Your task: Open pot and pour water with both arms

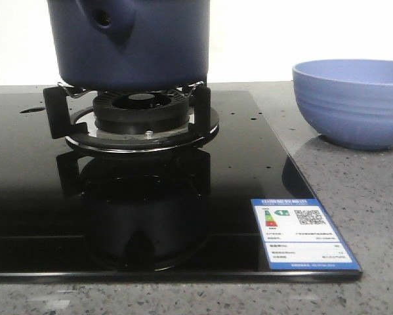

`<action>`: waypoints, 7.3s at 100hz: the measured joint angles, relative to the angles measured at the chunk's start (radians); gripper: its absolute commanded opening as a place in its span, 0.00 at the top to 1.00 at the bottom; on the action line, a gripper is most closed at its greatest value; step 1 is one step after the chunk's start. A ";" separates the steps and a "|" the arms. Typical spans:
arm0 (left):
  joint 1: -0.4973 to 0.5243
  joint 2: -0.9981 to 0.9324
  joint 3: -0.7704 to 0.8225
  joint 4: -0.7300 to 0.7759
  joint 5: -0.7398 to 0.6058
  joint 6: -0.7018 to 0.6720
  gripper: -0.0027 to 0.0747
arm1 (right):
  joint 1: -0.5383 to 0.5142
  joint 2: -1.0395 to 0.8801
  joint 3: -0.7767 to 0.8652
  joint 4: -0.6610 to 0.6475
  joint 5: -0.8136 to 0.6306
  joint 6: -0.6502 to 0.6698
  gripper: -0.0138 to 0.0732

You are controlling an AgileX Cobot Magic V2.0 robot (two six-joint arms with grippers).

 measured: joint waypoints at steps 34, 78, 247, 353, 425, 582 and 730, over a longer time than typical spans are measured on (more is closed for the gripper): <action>0.000 0.112 -0.231 0.121 0.212 0.128 0.99 | 0.000 0.123 -0.207 -0.051 0.210 -0.059 0.91; -0.075 0.375 -0.555 0.142 0.478 0.421 0.85 | 0.061 0.533 -0.562 -0.104 0.475 -0.305 0.77; -0.309 1.351 -1.173 -0.411 0.456 1.036 0.27 | 0.104 0.587 -0.639 -0.106 0.472 -0.340 0.24; -0.315 1.454 -1.177 -0.557 0.462 1.296 0.57 | 0.104 0.587 -0.639 -0.106 0.480 -0.342 0.24; -0.181 1.316 -1.233 -0.568 0.487 1.289 0.54 | 0.104 0.793 -0.794 -0.138 0.595 -0.331 0.24; 0.168 1.165 -1.196 -0.519 0.646 1.284 0.54 | -0.049 1.574 -1.588 -0.218 1.173 -0.245 0.91; 0.191 1.205 -1.173 -0.444 0.553 1.284 0.54 | 0.440 1.842 -2.046 -0.290 0.692 -0.210 0.89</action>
